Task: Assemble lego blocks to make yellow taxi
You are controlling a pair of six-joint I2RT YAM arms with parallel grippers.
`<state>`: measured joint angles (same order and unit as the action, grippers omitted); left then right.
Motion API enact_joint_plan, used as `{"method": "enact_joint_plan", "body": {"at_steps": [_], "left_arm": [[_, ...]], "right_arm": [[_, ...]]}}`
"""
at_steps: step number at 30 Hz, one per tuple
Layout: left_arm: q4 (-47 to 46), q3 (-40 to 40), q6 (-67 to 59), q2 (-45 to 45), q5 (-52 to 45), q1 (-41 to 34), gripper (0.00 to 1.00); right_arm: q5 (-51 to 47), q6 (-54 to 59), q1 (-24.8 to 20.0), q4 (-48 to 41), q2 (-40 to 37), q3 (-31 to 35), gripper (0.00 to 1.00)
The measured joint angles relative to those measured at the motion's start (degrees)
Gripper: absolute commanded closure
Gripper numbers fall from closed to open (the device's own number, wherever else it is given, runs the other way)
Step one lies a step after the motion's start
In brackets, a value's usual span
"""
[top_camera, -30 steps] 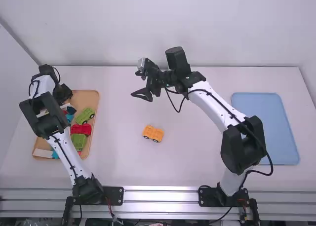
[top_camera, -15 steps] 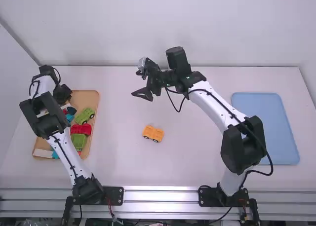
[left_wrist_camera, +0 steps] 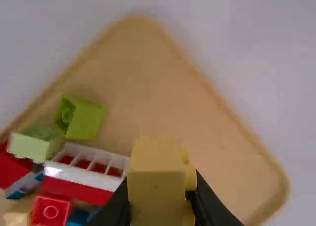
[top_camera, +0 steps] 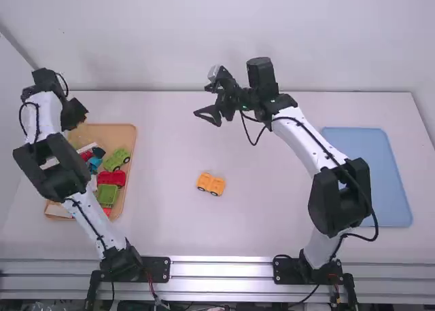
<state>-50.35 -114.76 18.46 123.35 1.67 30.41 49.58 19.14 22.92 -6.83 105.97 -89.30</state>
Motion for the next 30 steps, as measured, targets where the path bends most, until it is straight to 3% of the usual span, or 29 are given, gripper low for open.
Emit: {"method": "enact_joint_plan", "body": {"at_steps": [4, 9, 11, 12, 17, 24, 30], "left_arm": [[12.68, 12.94, -2.45, -13.88, 0.15, -3.89, 0.98], [33.92, 38.97, -8.98, -33.11, -2.64, -15.67, 0.98], [37.18, 43.78, -10.62, -36.28, -3.98, -18.25, 0.98], [40.81, 49.90, -13.00, -40.50, -6.14, -21.57, 0.98], [52.94, 64.15, -21.35, -49.77, -10.75, -29.53, 0.98], [71.41, 76.72, -28.85, -53.40, -16.65, -35.28, 0.98], [75.10, 80.04, -30.23, -53.40, -18.91, -37.05, 0.98]], "right_arm": [[-1.11, -2.40, -0.37, 0.50, 0.00, 0.00, 0.01], [-1.51, -5.92, -1.31, 0.35, 0.00, 0.00, 0.01], [-1.20, -6.99, -1.75, 0.24, 0.00, 0.00, 0.01], [-0.31, -7.89, -2.34, 0.31, 0.00, 0.00, 0.00], [5.57, -10.69, -3.32, 4.87, 0.00, 0.87, 0.07], [9.33, -19.50, -3.19, 18.88, 0.00, 11.06, 0.08], [10.32, -24.79, -2.34, 25.18, 0.00, 16.15, 0.09]]}}
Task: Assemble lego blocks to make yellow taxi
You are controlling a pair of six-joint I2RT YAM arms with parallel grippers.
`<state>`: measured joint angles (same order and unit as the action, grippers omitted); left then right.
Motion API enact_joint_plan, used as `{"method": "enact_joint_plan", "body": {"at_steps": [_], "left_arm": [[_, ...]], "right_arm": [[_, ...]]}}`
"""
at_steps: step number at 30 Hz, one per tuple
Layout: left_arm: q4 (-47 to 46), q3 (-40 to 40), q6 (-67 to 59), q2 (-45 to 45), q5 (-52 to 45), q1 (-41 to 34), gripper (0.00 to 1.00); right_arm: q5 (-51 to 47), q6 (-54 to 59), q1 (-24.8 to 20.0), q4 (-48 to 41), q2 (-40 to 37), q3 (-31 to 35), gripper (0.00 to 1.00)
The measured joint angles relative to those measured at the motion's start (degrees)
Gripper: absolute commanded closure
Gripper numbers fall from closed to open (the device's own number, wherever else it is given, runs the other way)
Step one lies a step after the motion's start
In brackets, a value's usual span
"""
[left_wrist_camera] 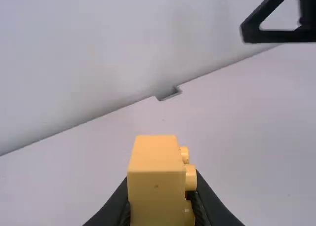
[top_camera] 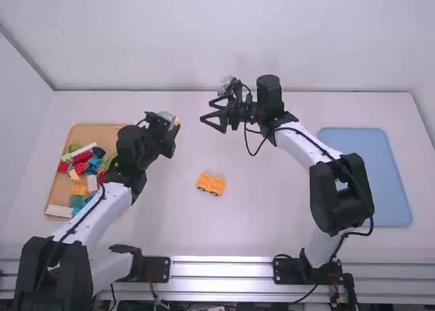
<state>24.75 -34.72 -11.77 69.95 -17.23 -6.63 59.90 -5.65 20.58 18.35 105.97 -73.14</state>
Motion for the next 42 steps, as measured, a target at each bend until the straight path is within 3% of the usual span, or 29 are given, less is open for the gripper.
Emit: {"method": "enact_joint_plan", "body": {"at_steps": [8, 16, 32, 37, 39, 42], "left_arm": [[2.29, 0.00, -6.69, 2.19, -3.37, -5.31, 0.98], [9.38, 0.00, -8.83, 7.45, -3.63, -6.51, 0.98], [19.12, 0.00, -3.98, 15.06, -4.42, -6.73, 0.98], [19.10, 0.00, -3.63, 15.06, -5.75, -6.75, 0.98], [19.10, 0.00, -3.65, 15.06, -6.34, -6.78, 0.98], [19.21, 0.00, -3.52, 15.06, -6.64, -6.78, 0.98]], "right_arm": [[0.63, -2.75, 3.04, -2.71, 0.02, 0.52, 0.16], [-0.48, -1.38, 2.32, -8.46, 0.02, 0.52, 0.30], [-9.05, 0.48, 4.26, -10.86, 0.02, 0.52, 0.32], [-11.08, 0.70, 5.05, -10.49, 0.02, 0.52, 0.40], [-11.43, 0.81, 5.35, -10.40, 0.02, 0.52, 0.52], [-11.89, 0.74, 5.44, -10.36, 0.02, 0.52, 0.58]]}}
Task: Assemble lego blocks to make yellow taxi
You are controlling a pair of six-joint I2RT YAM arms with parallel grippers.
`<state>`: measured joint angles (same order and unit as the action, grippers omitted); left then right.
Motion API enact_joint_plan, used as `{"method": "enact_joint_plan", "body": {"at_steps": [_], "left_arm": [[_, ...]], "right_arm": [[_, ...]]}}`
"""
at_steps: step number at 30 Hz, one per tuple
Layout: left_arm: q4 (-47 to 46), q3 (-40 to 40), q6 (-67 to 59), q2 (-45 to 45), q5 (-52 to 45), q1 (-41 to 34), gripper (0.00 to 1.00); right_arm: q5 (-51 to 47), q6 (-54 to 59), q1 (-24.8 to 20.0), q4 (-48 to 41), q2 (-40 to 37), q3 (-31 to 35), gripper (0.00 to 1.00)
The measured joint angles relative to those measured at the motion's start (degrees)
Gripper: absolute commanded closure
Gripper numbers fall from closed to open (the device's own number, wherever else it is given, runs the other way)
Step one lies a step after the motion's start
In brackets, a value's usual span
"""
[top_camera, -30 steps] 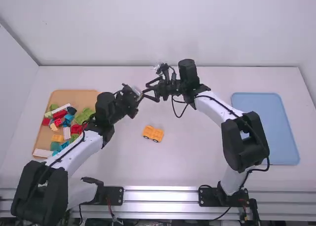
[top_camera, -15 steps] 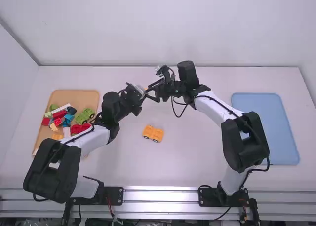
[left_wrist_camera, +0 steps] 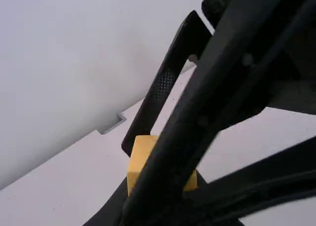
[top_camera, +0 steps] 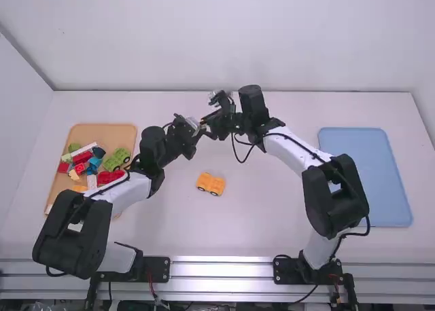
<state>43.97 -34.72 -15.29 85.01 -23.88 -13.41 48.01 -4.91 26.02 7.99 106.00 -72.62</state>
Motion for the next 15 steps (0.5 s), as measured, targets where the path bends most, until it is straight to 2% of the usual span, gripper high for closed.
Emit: {"method": "enact_joint_plan", "body": {"at_steps": [3, 5, 7, 9, 10, 13, 14, 15], "left_arm": [[0.46, 0.02, 0.35, 0.00, -0.17, 0.00, 0.98], [0.52, 0.00, 0.48, 0.00, -0.13, 0.02, 0.98], [0.55, 0.02, 0.42, 0.00, 0.07, 0.00, 0.92], [0.66, 0.02, 0.46, 0.00, 0.22, 0.02, 0.78], [0.72, 0.02, 0.26, 0.00, 0.28, 0.02, 0.64], [1.64, 0.02, 0.74, 0.00, -0.59, 0.00, 0.31], [1.90, 0.02, 0.52, 0.00, -0.85, -0.02, 0.01], [1.97, 0.02, 0.68, 0.00, -1.01, -0.04, 0.01]], "right_arm": [[-0.48, -0.02, -0.04, 0.04, 0.00, 0.00, 0.63], [-0.76, -0.02, -0.04, 0.09, 0.00, 0.00, 0.70], [-1.33, -0.42, 0.13, 0.11, 0.00, 0.00, 0.75], [-1.68, -0.57, 0.24, 0.24, 0.02, 0.00, 0.79], [-1.64, -0.59, 0.22, 0.37, 0.00, 0.00, 0.80], [-1.51, -0.33, 0.22, 0.61, 0.00, 0.00, 0.85], [-1.42, -0.20, 0.22, 1.01, 0.00, 0.00, 0.86], [-1.42, -0.17, 0.22, 1.40, 0.00, 0.00, 0.86]]}}
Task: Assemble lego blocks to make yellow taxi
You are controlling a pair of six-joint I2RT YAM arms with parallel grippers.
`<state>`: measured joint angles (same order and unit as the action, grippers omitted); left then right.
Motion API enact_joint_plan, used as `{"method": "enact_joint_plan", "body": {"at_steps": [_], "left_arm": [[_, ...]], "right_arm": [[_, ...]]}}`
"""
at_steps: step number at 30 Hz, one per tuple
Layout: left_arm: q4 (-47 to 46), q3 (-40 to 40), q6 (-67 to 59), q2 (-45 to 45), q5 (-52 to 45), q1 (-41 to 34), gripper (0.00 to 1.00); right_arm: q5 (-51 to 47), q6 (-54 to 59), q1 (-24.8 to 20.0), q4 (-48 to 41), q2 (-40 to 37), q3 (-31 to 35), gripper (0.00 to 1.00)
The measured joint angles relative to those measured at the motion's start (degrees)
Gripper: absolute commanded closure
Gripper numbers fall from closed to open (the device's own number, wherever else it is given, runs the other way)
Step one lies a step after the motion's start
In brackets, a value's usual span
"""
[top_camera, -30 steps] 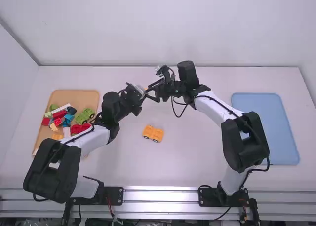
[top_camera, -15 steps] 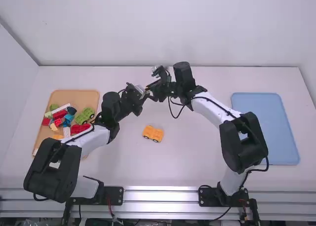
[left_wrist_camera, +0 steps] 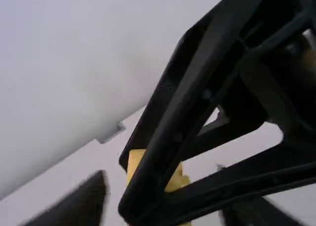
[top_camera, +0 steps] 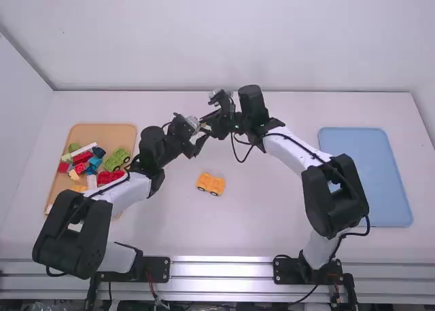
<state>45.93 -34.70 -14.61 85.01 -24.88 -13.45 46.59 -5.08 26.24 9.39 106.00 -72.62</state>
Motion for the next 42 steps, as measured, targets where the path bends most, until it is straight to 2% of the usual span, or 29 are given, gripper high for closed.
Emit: {"method": "enact_joint_plan", "body": {"at_steps": [4, 7, 12, 15, 16, 19, 23, 28, 33, 42], "left_arm": [[-0.33, 0.00, 0.22, 0.00, -0.22, 0.00, 0.01], [-0.72, 0.00, 1.95, 0.00, -0.15, 0.13, 0.01], [-4.07, 0.00, 7.34, -0.07, -0.02, 3.23, 0.01], [-5.73, -0.02, 9.33, -0.07, -0.07, 6.75, 0.01], [-6.34, -0.11, 10.10, -0.09, -0.61, 8.50, 0.01], [-6.69, -0.22, 10.73, -0.09, -2.05, 10.73, 0.01], [-6.60, -0.28, 11.26, -0.39, -6.12, 14.38, 0.01], [-6.49, -0.28, 11.74, -0.55, -11.17, 17.49, 0.01], [-7.37, -0.28, 12.31, -0.55, -15.15, 19.34, 0.01], [-8.00, -0.28, 13.18, -0.55, -16.50, 19.56, 0.01]], "right_arm": [[-2.03, 0.15, -0.63, 0.96, 0.00, 0.00, 0.87], [-6.78, 0.70, -2.34, -2.86, -0.04, -0.04, 0.88], [-15.80, 5.90, -6.75, -23.89, -0.83, -3.56, 0.87], [-21.68, 11.04, -8.33, -38.40, -1.84, -9.27, 0.86], [-24.30, 14.38, -8.31, -45.38, -2.51, -12.39, 0.83], [-27.87, 21.05, -7.28, -55.23, -3.98, -15.41, 0.81], [-31.41, 33.22, -4.17, -66.16, -4.15, -15.96, 0.83], [-38.27, 42.69, 0.04, -67.82, -0.37, -14.25, 0.86], [-46.12, 53.07, 5.18, -69.83, 8.39, -13.11, 0.83], [-52.13, 59.47, 11.15, -69.55, 15.50, -13.00, 0.78]]}}
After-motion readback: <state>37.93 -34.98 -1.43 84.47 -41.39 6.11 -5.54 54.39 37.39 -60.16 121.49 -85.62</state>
